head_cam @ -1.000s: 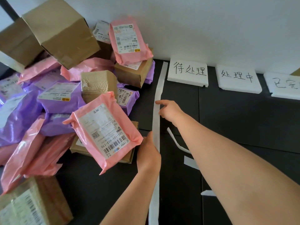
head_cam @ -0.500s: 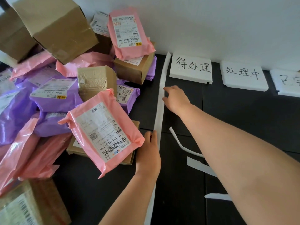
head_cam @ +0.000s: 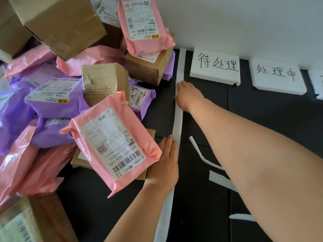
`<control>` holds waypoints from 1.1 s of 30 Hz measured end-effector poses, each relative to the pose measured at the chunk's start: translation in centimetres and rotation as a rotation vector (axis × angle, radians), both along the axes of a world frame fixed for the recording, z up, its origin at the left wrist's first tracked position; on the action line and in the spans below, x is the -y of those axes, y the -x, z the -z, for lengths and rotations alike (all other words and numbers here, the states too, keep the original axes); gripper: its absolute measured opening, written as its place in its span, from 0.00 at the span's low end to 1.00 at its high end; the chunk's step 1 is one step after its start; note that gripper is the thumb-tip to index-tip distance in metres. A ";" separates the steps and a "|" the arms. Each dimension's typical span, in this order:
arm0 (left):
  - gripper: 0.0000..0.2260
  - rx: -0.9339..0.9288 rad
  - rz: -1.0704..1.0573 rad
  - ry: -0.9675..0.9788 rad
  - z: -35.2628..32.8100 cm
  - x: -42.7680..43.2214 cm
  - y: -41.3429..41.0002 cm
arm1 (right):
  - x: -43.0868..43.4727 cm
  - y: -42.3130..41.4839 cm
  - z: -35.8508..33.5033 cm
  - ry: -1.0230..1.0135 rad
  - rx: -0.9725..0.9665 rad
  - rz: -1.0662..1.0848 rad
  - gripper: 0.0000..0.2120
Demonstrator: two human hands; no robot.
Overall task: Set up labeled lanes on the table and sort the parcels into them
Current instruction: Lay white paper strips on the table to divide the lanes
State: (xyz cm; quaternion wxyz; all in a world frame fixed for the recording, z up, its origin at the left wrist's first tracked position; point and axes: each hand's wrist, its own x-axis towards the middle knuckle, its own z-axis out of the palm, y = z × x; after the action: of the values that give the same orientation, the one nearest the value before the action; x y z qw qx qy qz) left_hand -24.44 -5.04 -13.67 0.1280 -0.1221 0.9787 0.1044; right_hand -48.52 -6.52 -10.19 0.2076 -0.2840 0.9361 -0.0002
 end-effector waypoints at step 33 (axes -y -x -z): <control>0.36 0.134 0.012 0.007 -2.0 -1.4 -2.9 | -7.3 -6.5 -2.2 0.324 0.015 0.114 0.26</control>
State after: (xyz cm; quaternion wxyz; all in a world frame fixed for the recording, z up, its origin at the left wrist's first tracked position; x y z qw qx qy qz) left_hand -21.50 -3.59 -11.70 0.1934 -0.1233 0.9690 0.0918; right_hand -41.97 0.74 -8.02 0.1655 -0.2603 0.9368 -0.1650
